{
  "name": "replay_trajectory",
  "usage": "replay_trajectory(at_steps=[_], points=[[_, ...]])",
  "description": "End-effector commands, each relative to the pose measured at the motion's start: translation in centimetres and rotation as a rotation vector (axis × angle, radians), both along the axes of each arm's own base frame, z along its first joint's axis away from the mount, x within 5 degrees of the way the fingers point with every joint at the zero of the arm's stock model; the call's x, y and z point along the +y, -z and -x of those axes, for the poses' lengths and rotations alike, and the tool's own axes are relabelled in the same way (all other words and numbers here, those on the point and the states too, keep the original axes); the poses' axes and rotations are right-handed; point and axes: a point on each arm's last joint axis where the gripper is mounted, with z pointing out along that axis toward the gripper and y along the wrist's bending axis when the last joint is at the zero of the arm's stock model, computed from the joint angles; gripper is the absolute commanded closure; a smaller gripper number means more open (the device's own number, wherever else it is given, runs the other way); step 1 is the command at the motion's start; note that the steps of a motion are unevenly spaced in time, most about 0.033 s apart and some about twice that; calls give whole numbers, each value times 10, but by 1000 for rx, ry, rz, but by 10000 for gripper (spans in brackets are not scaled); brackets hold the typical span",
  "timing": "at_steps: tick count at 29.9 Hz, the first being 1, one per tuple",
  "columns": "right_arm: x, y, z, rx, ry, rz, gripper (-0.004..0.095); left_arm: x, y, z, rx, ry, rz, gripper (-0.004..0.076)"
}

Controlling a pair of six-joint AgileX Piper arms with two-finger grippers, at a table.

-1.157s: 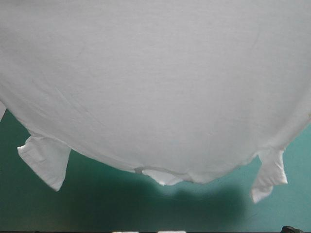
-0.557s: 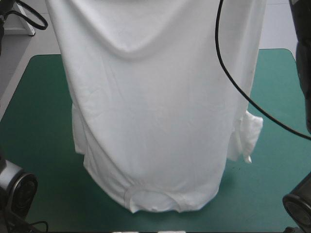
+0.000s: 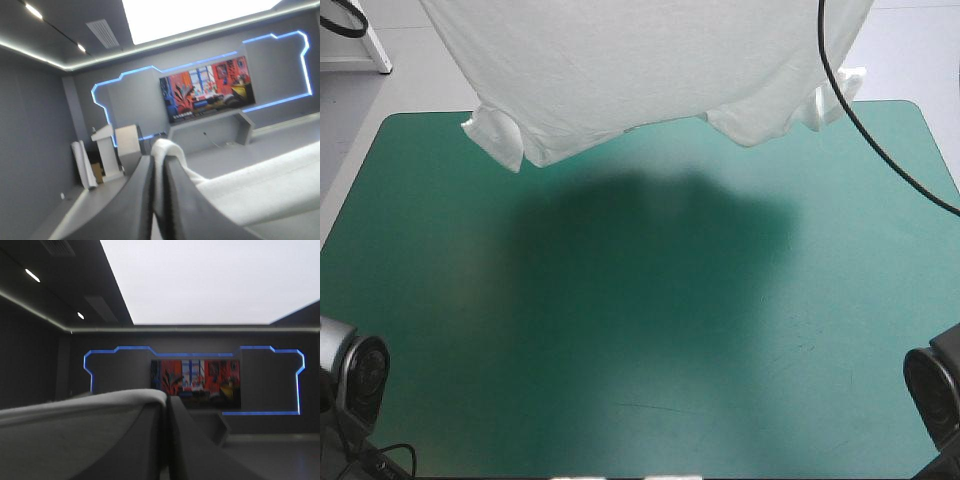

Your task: Fold the cloth

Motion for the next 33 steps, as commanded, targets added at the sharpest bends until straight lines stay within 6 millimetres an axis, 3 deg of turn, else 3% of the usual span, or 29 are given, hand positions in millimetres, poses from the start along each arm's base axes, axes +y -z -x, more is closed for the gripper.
replay_trajectory(at_steps=[1,5,8,13,16,19,23,28,33], points=[[-5,27,-26,261,58,-19,927,-7,13,-20,78,81,-3,732],[6,92,-96,651,29,-6,927,-16,58,-75,307,155,9,732],[17,139,-137,849,15,14,927,-18,94,-114,454,159,41,732],[30,211,-184,1148,17,43,927,-23,171,-170,796,166,124,732],[42,243,-198,1267,-70,73,927,-26,214,-183,1055,179,92,732],[47,252,-195,1322,-111,115,927,-26,231,-186,1149,179,93,732],[42,254,-168,1407,-93,152,927,-24,233,-173,1201,161,83,732],[26,270,-126,1537,-22,204,927,-19,248,-137,1335,124,41,732],[16,292,-84,1650,-15,235,927,-17,281,-91,1503,133,2,732]])
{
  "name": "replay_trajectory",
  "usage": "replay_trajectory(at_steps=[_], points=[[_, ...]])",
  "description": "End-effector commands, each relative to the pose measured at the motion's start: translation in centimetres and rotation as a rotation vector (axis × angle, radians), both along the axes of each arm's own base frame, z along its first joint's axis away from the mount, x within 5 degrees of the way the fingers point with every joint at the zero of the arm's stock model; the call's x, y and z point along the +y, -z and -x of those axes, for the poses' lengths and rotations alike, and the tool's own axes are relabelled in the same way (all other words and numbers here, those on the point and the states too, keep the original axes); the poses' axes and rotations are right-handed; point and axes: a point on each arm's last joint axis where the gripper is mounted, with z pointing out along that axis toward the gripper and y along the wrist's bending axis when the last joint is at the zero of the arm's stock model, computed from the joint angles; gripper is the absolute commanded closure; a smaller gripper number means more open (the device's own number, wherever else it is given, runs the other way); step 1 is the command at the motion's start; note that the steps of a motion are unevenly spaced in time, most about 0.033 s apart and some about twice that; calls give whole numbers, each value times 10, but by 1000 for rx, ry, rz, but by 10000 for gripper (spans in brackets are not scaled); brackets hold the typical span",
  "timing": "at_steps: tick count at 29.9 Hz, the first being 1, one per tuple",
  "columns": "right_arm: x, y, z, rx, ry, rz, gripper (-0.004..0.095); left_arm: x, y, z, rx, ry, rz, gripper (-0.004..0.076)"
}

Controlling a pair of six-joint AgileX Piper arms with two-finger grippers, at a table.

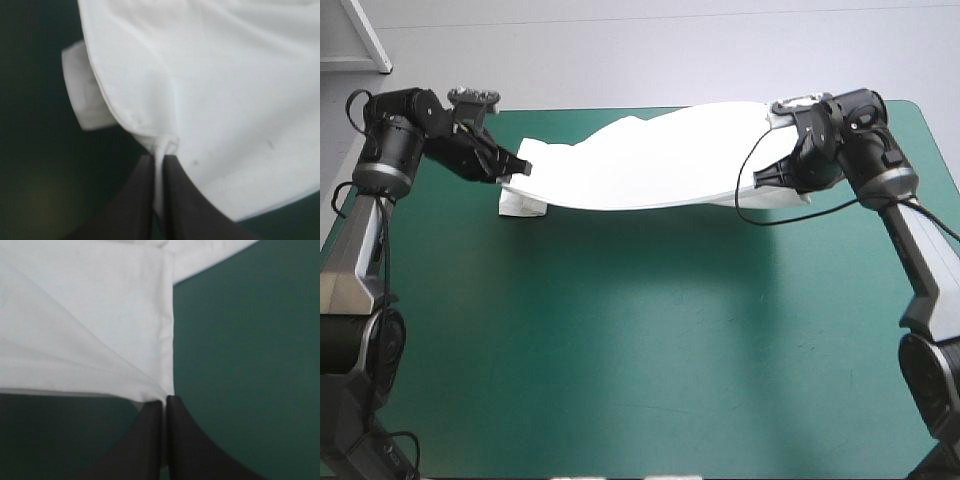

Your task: Fold the cloth

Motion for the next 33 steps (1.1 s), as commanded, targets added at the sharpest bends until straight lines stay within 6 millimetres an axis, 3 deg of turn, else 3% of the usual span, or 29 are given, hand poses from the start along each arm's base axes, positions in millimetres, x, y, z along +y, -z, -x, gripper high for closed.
replay_trajectory(at_steps=[1,8,13,17,20,24,29,33], points=[[-11,-8,37,1,-22,19,927,0,-7,47,46,31,2,732],[-17,34,102,183,-91,-32,927,5,29,129,204,14,-4,732],[-29,55,164,236,-90,-60,927,12,37,203,195,-61,-13,732],[-34,75,209,272,-84,-124,926,16,54,246,190,-63,-30,732],[-35,95,236,319,-76,-175,926,14,70,265,217,-69,3,732],[-35,119,258,396,-66,-229,924,8,93,276,304,-61,61,732],[-35,134,265,456,-60,-232,922,4,116,286,397,-21,31,732],[-36,134,265,450,-99,-209,915,-1,116,288,405,1,24,731]])
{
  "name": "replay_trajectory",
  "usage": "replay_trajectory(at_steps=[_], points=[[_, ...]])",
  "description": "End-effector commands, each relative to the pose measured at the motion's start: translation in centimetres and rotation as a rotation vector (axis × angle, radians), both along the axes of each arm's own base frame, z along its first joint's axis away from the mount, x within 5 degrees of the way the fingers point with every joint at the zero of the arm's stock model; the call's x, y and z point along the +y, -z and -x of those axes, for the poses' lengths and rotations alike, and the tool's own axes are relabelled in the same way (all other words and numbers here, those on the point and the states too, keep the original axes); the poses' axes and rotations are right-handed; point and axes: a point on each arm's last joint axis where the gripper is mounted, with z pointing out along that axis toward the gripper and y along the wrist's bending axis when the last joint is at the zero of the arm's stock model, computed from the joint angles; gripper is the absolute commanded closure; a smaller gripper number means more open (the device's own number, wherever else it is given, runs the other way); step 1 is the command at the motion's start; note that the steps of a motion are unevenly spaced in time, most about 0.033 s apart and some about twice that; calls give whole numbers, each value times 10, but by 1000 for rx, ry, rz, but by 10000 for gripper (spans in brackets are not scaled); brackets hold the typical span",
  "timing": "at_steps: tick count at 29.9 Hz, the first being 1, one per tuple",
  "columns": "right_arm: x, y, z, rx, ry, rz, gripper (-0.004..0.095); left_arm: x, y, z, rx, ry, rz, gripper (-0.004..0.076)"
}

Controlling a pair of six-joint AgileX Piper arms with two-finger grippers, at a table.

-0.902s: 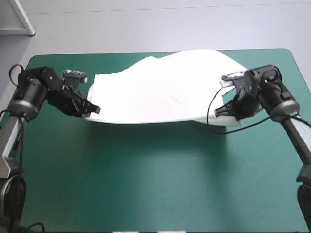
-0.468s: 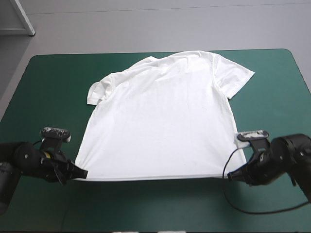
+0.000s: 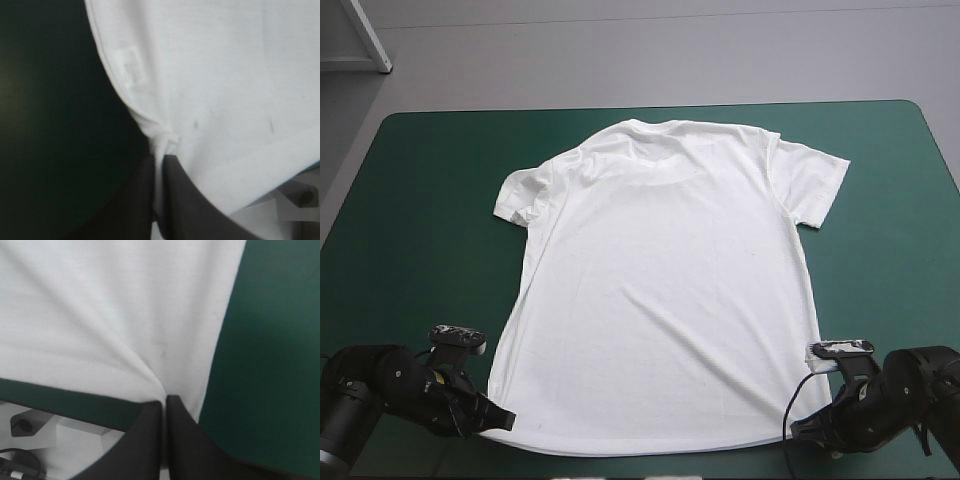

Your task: Fold the cloth

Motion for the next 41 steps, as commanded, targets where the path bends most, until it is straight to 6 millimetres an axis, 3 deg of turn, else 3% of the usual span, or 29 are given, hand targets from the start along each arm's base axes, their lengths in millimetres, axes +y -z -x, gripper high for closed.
replay_trajectory(at_steps=[1,3,5,8,10,13,16,19,24,29,33,41], points=[[0,-5,1,2,-41,-4,895,-5,-6,6,48,30,13,724],[0,-5,1,0,-50,-4,777,-7,-6,7,45,48,13,685],[0,-5,1,-1,-55,-4,534,-8,-7,8,44,60,19,591],[0,-6,1,-3,-50,-5,166,-10,-7,8,46,63,29,384],[0,-8,0,-11,-47,-6,75,-10,-7,8,49,54,30,264],[1,-17,-4,-42,-36,-10,93,-8,-6,8,53,17,16,188],[0,-31,-11,-104,-38,9,147,-6,-10,-1,-12,-31,-15,191],[-3,-46,-19,-178,-36,45,181,-6,-23,-22,-133,-49,-31,192],[-6,-63,-27,-243,-11,80,189,-12,-40,-77,-228,-44,-77,192],[-5,-70,-29,-266,-1,73,190,-22,-47,-146,-304,-39,-111,195],[-6,-69,-28,-257,6,73,191,-30,-39,-195,-333,-29,-138,195],[-5,-69,-28,-257,9,71,199,-41,-11,-262,-369,-52,-166,195]])
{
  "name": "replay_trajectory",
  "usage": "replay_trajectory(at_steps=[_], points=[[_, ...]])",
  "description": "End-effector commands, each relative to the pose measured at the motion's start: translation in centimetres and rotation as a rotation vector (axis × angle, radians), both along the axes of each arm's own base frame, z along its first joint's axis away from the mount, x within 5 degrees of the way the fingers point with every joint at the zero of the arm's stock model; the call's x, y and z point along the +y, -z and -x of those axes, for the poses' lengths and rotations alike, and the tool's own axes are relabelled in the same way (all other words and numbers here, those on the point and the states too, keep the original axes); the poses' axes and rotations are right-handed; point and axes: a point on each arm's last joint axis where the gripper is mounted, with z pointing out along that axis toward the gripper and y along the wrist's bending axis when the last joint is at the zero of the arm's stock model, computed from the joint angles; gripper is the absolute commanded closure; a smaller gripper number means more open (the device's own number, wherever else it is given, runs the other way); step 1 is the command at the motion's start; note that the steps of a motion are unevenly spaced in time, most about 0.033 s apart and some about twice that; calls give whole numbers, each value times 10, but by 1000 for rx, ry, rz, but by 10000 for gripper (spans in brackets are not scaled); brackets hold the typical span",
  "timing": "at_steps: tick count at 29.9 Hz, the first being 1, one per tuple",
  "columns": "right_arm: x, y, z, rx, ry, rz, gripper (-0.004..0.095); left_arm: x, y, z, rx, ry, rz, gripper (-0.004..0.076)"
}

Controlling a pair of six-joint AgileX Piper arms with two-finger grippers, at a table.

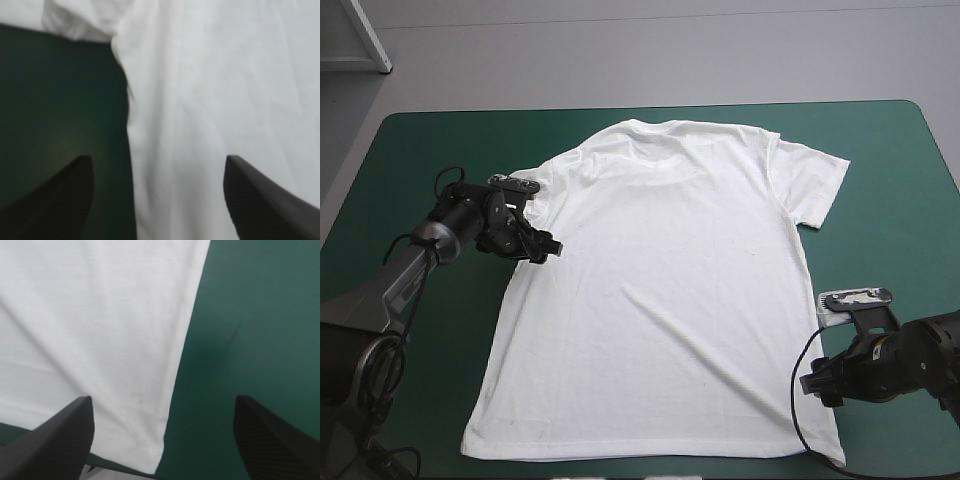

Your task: Fold the cloth

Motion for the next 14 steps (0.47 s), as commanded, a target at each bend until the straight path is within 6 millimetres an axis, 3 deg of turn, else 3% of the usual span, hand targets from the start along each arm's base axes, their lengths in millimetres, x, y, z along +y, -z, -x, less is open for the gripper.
replay_trajectory(at_steps=[1,7,10,14], points=[[-1,-9,-1,-22,3,-2,199,-2,-9,-21,-95,-26,-8,195],[-1,-9,-11,-98,31,6,199,-7,20,-37,-29,-53,5,232],[-1,-4,-26,-112,41,41,199,-9,23,-38,-15,-61,30,376],[6,0,-59,-137,41,48,217,-8,24,-37,1,-55,12,656]])
